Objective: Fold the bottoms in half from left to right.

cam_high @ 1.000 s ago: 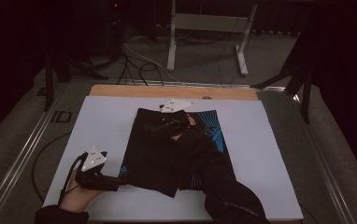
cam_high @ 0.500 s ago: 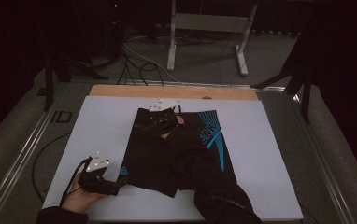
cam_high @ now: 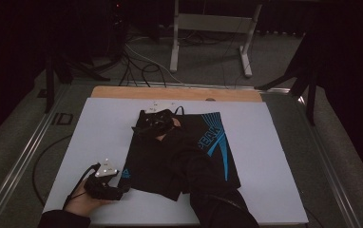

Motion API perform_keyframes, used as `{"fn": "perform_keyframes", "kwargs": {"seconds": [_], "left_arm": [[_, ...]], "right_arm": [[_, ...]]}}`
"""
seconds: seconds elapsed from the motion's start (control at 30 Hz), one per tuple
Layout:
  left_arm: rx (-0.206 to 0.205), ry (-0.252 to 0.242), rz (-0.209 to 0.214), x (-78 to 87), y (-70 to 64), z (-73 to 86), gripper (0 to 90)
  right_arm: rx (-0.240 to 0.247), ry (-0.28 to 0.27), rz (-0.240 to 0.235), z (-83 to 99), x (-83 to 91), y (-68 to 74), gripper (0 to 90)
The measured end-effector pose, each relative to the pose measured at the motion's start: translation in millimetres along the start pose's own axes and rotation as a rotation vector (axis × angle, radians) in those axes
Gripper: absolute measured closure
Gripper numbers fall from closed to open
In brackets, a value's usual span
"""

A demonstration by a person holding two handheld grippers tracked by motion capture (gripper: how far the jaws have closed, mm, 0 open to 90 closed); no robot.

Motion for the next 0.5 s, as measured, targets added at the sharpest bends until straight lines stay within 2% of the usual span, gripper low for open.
{"fn": "perform_keyframes", "kwargs": {"seconds": [0.07,0.1,0.17,0.2,0.27,0.5], "left_arm": [[-0.005,0.006,-0.007,0.4,0.1,-0.1,31.0],[-0.011,0.012,-0.016,0.9,0.7,-0.1,36.2],[-0.019,0.023,-0.022,1.1,1.1,-0.2,37.3],[-0.023,0.024,-0.031,1.2,1.5,-0.3,41.9],[-0.022,0.028,-0.031,1.3,2.1,-0.2,42.6],[-0.016,0.033,-0.034,2.2,-0.7,-1.1,58.1]], "right_arm": [[-0.006,0.003,-0.002,0.6,-0.9,-0.2,9.2],[-0.005,0.006,0.0,1.7,-2.2,-1.3,9.2],[-0.011,0.006,-0.002,2.1,-3.0,-1.1,9.2],[-0.008,0.015,0.001,3.0,-4.3,-1.1,9.2],[-0.005,0.019,0.002,3.4,-4.7,-1.4,9.2],[-0.012,0.009,-0.003,3.1,-6.7,-1.2,9.2]]}}
Point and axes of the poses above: each handheld gripper's, and its own axes: x roughly backward along the jaws, z roughly out of its underside, y roughly to its left, the point moved 6 cm from there along -x, roughly forward along the jaws, and after that the axes turned 3 degrees about -z, right-handed, at the moved point
